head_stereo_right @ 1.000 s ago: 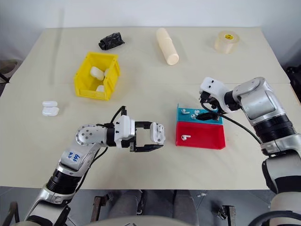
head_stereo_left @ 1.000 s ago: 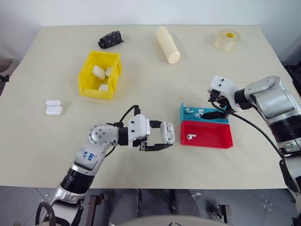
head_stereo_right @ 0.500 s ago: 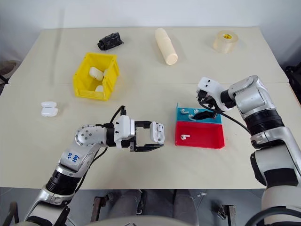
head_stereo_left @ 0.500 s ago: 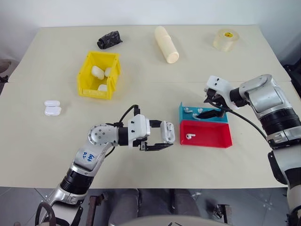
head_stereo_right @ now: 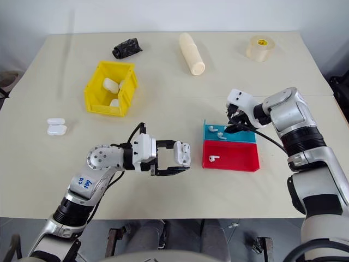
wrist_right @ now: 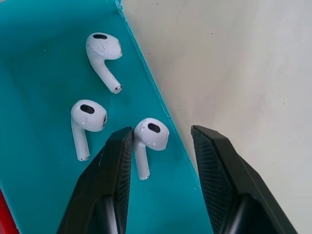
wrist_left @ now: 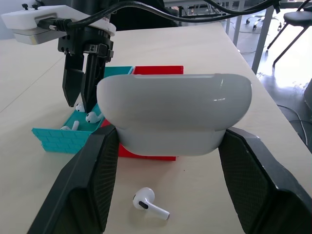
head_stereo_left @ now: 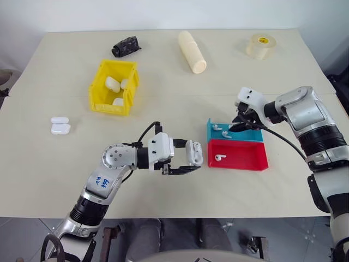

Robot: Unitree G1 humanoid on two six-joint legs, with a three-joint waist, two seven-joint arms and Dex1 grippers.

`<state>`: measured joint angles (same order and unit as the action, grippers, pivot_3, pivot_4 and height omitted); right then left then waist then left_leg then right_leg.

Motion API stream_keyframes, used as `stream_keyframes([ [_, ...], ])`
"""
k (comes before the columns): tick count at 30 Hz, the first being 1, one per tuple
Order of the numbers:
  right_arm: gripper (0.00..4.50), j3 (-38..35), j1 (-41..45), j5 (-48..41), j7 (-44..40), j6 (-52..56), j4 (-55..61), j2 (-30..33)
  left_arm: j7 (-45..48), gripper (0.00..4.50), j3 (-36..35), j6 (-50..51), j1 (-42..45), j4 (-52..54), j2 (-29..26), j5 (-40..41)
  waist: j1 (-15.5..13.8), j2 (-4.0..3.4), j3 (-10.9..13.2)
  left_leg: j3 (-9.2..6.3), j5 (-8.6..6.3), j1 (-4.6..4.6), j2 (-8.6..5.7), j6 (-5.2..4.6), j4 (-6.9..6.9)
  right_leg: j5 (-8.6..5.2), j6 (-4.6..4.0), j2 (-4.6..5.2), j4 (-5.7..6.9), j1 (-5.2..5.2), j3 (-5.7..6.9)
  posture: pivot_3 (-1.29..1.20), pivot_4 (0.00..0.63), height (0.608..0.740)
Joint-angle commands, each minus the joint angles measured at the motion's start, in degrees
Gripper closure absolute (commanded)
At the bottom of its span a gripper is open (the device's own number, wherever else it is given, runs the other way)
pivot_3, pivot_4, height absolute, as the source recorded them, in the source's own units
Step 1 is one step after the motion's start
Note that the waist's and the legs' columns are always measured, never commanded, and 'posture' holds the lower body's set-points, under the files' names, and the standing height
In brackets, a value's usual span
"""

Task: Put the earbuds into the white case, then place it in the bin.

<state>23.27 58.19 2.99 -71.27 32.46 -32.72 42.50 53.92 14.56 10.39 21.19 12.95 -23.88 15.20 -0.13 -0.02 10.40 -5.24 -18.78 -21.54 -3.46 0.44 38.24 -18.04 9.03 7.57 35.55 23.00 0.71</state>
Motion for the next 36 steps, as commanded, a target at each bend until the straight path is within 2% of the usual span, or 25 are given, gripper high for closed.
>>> stream_keyframes([
  [1, 2.56, -0.68, -0.7, 1.47, 0.24, -0.06, 0.87, 0.26, -0.15, 1.74, -0.16, -0.57, -0.17, 2.81, -0.32, 0.15, 0.04, 0.0, 0.0, 0.0, 0.0, 0.0, 0.0, 0.0, 0.0, 0.0, 0.0, 0.0, 0.0, 0.0, 0.0, 0.0, 0.15, 0.74],
  [2, 2.56, -0.68, -0.75, 1.55, 0.25, -0.1, 0.89, 0.23, -0.15, 1.74, -0.19, -0.57, -0.17, 2.81, -0.35, 0.17, 0.04, 0.0, 0.0, 0.0, 0.0, 0.0, 0.0, 0.0, 0.0, 0.0, 0.0, 0.0, 0.0, 0.0, 0.0, 0.0, 0.15, 0.74],
  [6, 3.41, -1.03, -1.08, 1.35, 0.33, 0.2, 1.42, -0.2, -0.21, 1.74, -0.2, -0.54, -0.13, 2.86, -0.46, 0.14, 0.11, 0.0, 0.0, 0.0, 0.0, 0.0, 0.01, 0.0, 0.01, 0.0, 0.0, 0.0, 0.0, 0.0, 0.0, 0.0, 0.15, 0.74],
  [17, 3.41, -7.05, -4.79, -2.05, 0.61, -1.35, 9.63, 1.41, 0.04, 1.74, -0.33, -0.67, 0.05, 2.84, -1.19, 0.36, 0.15, 0.0, 0.0, 0.0, 0.0, 0.0, 0.0, 0.0, -0.02, 0.0, 0.0, 0.01, 0.03, 0.0, -0.01, 0.0, 0.15, 0.74],
  [22, 3.41, -25.32, -15.45, -22.31, -6.23, -5.5, 24.98, 0.28, 0.07, 1.74, -0.96, -0.82, 0.16, 2.39, -1.51, 0.63, -0.14, 0.0, 0.0, -0.03, 0.0, -0.03, 0.02, 0.0, -0.11, 0.0, 0.0, 0.0, -0.03, 0.02, 0.03, 0.0, 0.15, 0.74],
  [24, 3.41, -30.06, -20.63, -28.66, -6.14, -4.63, 30.63, -1.66, 0.2, 1.74, -1.09, -1.0, 0.36, 1.98, -1.55, 0.69, -0.52, 0.01, 0.01, -0.1, -0.01, -0.04, 0.03, 0.0, -0.12, 0.0, 0.0, -0.01, -0.04, -0.02, 0.09, 0.0, 0.15, 0.74],
  [28, 3.41, -33.71, -28.23, -38.24, -1.62, 1.07, 41.74, -5.32, 0.18, 1.74, -1.29, -0.99, 1.42, 0.88, -1.21, 0.74, -0.81, 0.01, 0.01, -0.09, -0.02, -0.02, 0.03, 0.0, 0.03, 0.01, 0.01, 0.01, -0.02, -0.1, 0.07, 0.0, 0.15, 0.74],
  [31, 3.41, -36.37, -34.3, -47.59, 5.85, 3.2, 50.34, -13.15, -0.02, 1.74, -1.66, -0.72, 2.57, -0.21, -0.62, 1.08, -0.81, 0.0, 0.0, -0.07, 0.01, 0.02, 0.1, 0.05, 0.03, 0.0, 0.0, -0.05, -0.02, -0.06, 0.05, 0.0, 0.15, 0.74],
  [36, 3.41, -34.14, -41.22, -50.12, 13.61, 1.63, 57.04, -20.51, -0.25, 1.74, -1.91, 0.13, 4.15, -1.34, 0.35, 1.41, -1.17, 0.0, 0.0, -0.11, 0.05, 0.06, 0.03, 0.1, 0.01, -0.01, -0.02, -0.03, 0.05, -0.06, 0.02, 0.0, 0.15, 0.74],
])
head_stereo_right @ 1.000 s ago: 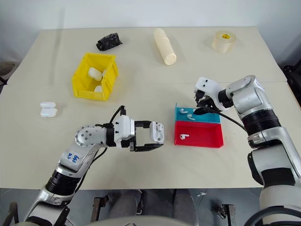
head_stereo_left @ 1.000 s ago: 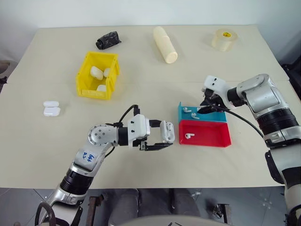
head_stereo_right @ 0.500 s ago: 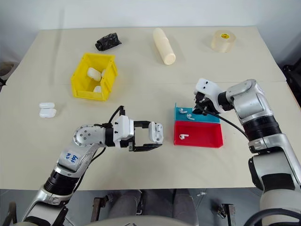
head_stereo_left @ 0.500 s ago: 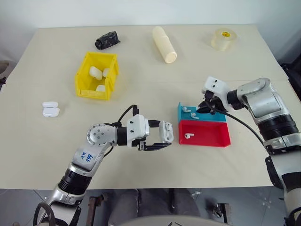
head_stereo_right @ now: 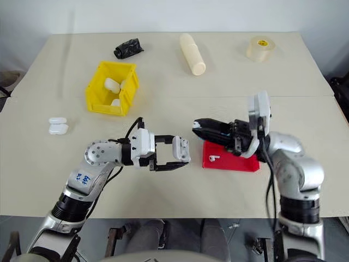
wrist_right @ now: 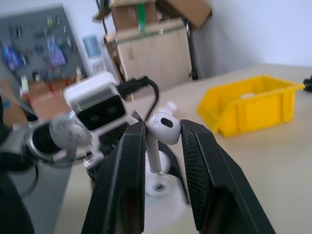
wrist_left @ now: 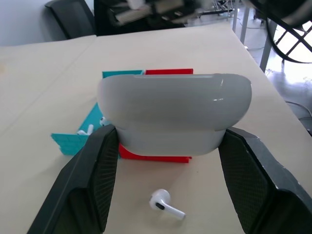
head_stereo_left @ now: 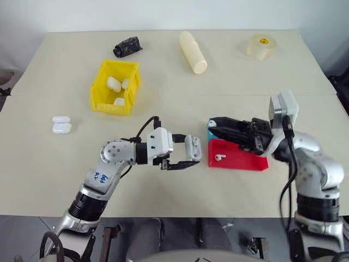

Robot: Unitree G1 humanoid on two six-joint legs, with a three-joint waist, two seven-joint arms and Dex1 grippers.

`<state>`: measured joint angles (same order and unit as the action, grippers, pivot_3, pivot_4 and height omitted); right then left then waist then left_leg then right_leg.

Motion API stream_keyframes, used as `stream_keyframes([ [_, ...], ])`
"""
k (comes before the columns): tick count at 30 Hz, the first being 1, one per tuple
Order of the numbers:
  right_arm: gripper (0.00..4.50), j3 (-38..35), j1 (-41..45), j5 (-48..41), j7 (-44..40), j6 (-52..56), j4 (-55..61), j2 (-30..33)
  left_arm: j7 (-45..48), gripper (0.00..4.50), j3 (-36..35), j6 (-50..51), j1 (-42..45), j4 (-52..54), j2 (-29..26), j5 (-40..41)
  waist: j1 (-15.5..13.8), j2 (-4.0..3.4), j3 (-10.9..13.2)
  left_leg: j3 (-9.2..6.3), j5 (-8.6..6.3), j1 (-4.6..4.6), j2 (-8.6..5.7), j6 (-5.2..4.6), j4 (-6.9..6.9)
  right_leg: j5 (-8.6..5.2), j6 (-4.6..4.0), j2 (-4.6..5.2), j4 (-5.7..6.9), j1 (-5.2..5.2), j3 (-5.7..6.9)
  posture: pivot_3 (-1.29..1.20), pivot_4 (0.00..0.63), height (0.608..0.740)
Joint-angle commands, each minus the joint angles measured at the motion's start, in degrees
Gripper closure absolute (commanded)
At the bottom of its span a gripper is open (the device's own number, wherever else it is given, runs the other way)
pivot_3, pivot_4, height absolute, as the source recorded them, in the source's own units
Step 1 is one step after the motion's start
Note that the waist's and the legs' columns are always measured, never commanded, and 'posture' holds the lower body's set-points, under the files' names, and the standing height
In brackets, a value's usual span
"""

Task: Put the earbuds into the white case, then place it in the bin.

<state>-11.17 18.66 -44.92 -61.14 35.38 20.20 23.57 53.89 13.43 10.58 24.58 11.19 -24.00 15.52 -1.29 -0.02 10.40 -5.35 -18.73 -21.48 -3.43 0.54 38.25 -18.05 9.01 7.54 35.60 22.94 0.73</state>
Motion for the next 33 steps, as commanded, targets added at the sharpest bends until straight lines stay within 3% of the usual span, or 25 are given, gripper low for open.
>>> stream_keyframes([
  [1, 3.41, 0.68, -2.48, -2.42, 4.41, -1.55, 4.69, -2.28, -0.18, 1.74, -0.81, 0.02, 0.96, 0.25, 0.6, 1.04, 0.0, 0.0, 0.0, 0.0, 0.0, 0.0, -0.02, -0.01, 0.0, 0.0, 0.0, 0.01, 0.04, 0.0, -0.01, 0.0, 0.15, 0.74],
  [15, 3.41, 6.24, -9.66, -0.16, 9.35, -9.43, 5.09, -7.02, -1.86, 1.74, -2.52, 3.65, 2.31, 0.52, 2.82, 2.73, 0.15, 0.0, 0.0, -0.01, 0.0, 0.02, -0.01, -0.01, -0.06, 0.0, 0.0, -0.04, 0.07, 0.0, -0.01, 0.0, 0.15, 0.74],
  [33, 3.41, 9.47, -13.07, 4.08, 10.36, -17.88, 1.62, -7.91, -1.73, 1.74, -3.31, 4.69, 3.28, 0.58, 3.8, 3.05, 0.17, 0.0, 0.0, -0.01, 0.0, 0.03, -0.01, -0.01, -0.06, 0.0, 0.0, -0.05, 0.06, 0.0, -0.02, 0.0, 0.15, 0.74],
])
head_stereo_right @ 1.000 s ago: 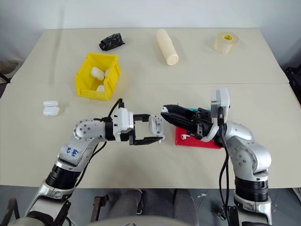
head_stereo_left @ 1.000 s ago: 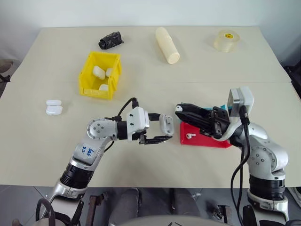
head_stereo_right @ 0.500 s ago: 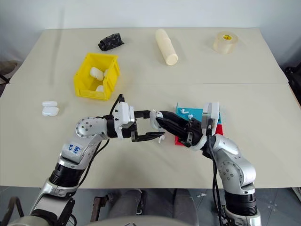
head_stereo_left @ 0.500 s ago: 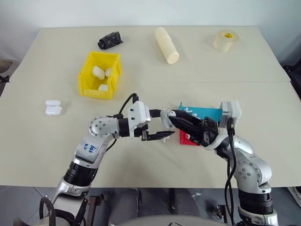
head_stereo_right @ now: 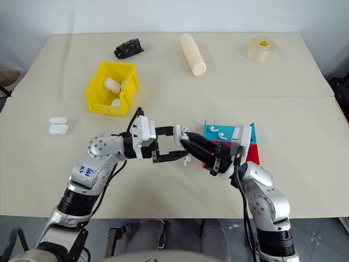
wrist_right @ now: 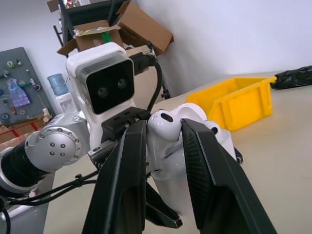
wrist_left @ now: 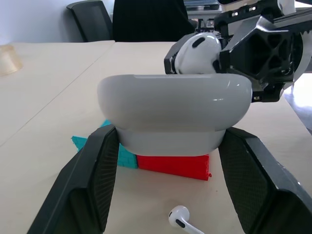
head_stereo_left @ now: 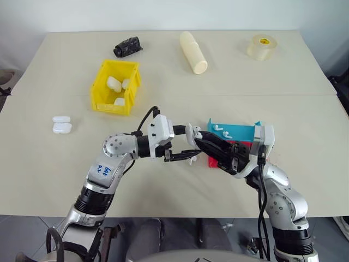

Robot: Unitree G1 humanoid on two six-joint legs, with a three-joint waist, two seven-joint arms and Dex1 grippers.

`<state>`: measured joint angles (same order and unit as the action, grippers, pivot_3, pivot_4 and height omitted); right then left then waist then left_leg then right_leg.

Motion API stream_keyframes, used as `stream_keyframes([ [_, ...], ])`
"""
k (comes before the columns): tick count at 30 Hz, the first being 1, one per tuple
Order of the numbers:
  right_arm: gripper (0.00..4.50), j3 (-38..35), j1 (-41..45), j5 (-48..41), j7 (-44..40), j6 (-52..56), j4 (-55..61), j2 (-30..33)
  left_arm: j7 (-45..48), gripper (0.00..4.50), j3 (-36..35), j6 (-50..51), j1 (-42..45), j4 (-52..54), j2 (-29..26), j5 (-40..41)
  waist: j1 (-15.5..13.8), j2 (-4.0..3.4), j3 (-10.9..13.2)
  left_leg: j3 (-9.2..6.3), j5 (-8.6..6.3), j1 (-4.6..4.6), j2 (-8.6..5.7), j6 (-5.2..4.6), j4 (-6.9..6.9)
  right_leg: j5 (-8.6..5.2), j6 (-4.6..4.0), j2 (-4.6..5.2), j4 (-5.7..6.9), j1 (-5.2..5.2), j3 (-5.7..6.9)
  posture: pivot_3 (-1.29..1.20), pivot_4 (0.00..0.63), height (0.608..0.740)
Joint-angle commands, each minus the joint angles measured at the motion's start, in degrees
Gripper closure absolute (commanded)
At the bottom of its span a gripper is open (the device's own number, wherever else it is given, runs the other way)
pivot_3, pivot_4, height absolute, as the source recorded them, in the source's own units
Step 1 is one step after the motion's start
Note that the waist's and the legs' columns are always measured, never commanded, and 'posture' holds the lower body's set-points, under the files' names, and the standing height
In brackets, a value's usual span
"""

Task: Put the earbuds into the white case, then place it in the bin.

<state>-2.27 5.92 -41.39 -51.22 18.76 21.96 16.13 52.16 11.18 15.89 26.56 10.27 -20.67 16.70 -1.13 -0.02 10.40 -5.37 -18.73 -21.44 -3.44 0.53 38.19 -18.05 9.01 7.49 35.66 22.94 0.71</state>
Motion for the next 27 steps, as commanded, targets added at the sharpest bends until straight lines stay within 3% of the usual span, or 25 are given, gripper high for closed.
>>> stream_keyframes([
  [1, 3.41, 0.6, -0.32, 0.63, 0.53, -1.51, -0.33, -0.46, 0.02, 1.74, -1.1, -0.62, 1.24, 1.6, 0.47, 1.91, 0.0, 0.0, 0.0, 0.0, 0.0, 0.0, 0.0, 0.0, 0.0, 0.0, 0.0, 0.0, 0.0, 0.0, 0.0, 0.0, 0.15, 0.74],
  [19, 3.41, 0.4, 1.64, -1.41, 2.35, -1.89, 0.08, -0.63, 1.03, 1.74, -1.49, -0.39, 1.02, 1.97, 0.43, 2.32, 0.0, 0.0, 0.0, 0.0, 0.0, 0.0, 0.0, 0.0, 0.0, 0.0, 0.0, 0.01, 0.0, 0.0, -0.01, 0.0, 0.15, 0.74],
  [27, 3.41, -5.66, 2.01, -5.9, 0.77, 0.92, 1.81, 6.6, 0.83, 1.74, -1.59, -0.33, 0.26, 2.47, -0.45, 2.2, -0.08, 0.0, 0.0, 0.0, 0.0, 0.0, -0.01, 0.0, 0.0, 0.0, 0.0, 0.02, -0.03, -0.01, -0.01, 0.0, 0.15, 0.74],
])
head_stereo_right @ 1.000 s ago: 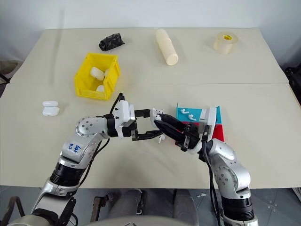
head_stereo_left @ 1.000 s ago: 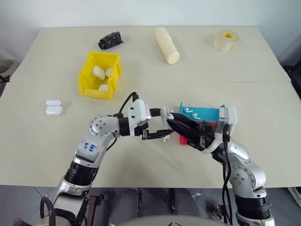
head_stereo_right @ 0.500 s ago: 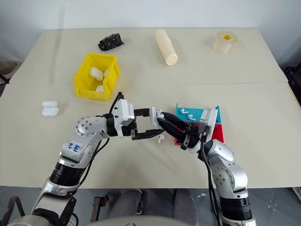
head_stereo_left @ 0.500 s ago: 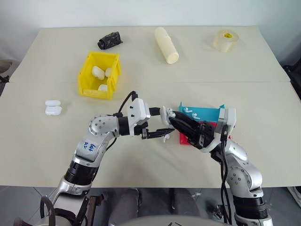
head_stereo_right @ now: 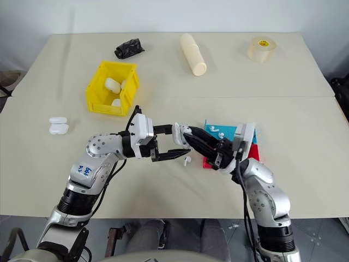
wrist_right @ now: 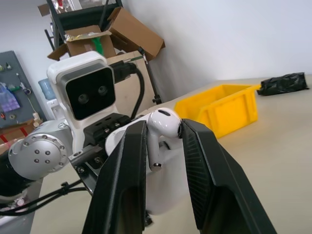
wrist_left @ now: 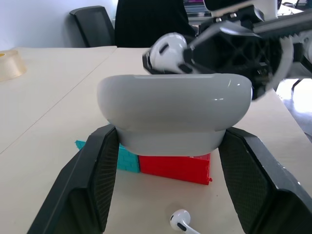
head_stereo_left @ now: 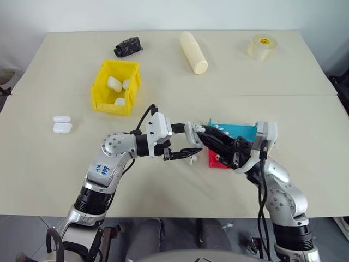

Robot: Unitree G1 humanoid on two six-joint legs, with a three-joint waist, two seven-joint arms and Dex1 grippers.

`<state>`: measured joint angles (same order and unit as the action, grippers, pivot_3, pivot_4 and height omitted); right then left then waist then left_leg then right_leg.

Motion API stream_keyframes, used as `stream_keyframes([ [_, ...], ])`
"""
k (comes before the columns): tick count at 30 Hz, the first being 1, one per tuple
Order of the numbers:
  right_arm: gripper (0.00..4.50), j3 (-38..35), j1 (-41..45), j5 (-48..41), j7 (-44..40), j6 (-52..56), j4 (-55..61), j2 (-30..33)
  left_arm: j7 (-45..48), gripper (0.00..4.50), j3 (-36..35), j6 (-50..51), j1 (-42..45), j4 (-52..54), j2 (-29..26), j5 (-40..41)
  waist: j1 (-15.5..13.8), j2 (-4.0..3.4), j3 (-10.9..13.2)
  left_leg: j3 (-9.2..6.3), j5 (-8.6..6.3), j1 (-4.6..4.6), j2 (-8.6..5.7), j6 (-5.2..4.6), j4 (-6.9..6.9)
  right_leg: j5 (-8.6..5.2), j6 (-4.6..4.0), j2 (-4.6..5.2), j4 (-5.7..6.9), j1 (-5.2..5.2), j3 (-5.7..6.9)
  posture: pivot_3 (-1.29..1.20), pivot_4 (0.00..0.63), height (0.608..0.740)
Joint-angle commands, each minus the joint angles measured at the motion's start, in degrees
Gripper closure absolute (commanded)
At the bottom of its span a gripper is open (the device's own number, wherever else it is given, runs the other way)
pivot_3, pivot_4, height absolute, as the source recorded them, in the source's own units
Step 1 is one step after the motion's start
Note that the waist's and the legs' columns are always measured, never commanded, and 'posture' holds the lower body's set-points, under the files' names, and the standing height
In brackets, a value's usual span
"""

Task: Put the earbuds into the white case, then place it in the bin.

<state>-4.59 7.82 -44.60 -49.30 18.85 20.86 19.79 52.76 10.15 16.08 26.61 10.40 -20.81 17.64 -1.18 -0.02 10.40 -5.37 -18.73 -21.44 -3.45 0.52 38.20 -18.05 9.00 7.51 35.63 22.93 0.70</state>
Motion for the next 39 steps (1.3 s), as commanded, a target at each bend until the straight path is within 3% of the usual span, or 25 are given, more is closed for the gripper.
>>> stream_keyframes([
  [1, 3.41, -4.26, -0.06, -3.13, -1.66, 1.27, 2.82, 4.35, 0.23, 1.74, -0.57, -0.52, 0.11, 2.43, -0.43, 1.27, -0.04, 0.0, 0.0, 0.0, 0.0, 0.0, 0.0, 0.0, 0.0, 0.0, 0.0, 0.0, 0.0, -0.01, 0.0, 0.0, 0.15, 0.74],
  [6, 3.41, -9.17, -1.51, -2.23, -8.04, 3.1, -1.98, 15.03, 0.2, 1.74, -0.47, -0.55, -0.77, 3.03, -0.84, 1.4, -0.15, 0.01, 0.01, 0.03, 0.0, 0.0, -0.01, -0.02, 0.0, 0.0, 0.0, 0.01, -0.06, -0.03, 0.01, 0.0, 0.15, 0.74],
  [11, 3.41, -8.39, -1.12, 3.38, -14.27, 1.85, -9.32, 23.17, 0.1, 1.74, 0.1, -0.85, -1.08, 3.01, -0.38, 1.21, -0.18, 0.02, 0.01, 0.07, -0.01, 0.03, -0.01, -0.07, 0.0, 0.0, 0.0, 0.0, -0.1, -0.1, 0.02, 0.0, 0.15, 0.74],
  [23, 3.41, 0.42, 20.16, 19.52, -24.58, -8.67, -33.68, 26.47, -0.15, 1.74, 0.36, -1.55, -1.06, 2.67, 0.36, 0.98, 0.04, 0.03, 0.02, 0.25, -0.01, 0.15, 0.05, -0.06, -0.02, 0.0, 0.0, 0.01, -0.12, -0.1, -0.07, 0.0, 0.15, 0.74],
  [29, 3.41, 8.7, 31.15, 31.34, -27.09, -12.03, -47.66, 27.64, -0.72, 1.74, 0.5, -1.66, -1.34, 3.09, 0.66, 0.84, -0.06, 0.03, 0.02, 0.23, -0.01, 0.14, 0.02, -0.06, -0.01, 0.0, 0.01, 0.05, -0.16, -0.1, -0.07, 0.0, 0.15, 0.74],
  [39, 3.41, 13.0, 40.21, 38.27, -32.47, -17.89, -61.79, 26.14, -1.67, 1.74, 0.45, -2.09, -1.86, 3.57, 0.94, 0.7, 0.03, 0.03, 0.02, 0.25, -0.01, 0.12, 0.04, -0.05, -0.03, 0.0, 0.01, 0.03, -0.2, -0.1, -0.05, 0.0, 0.15, 0.74],
])
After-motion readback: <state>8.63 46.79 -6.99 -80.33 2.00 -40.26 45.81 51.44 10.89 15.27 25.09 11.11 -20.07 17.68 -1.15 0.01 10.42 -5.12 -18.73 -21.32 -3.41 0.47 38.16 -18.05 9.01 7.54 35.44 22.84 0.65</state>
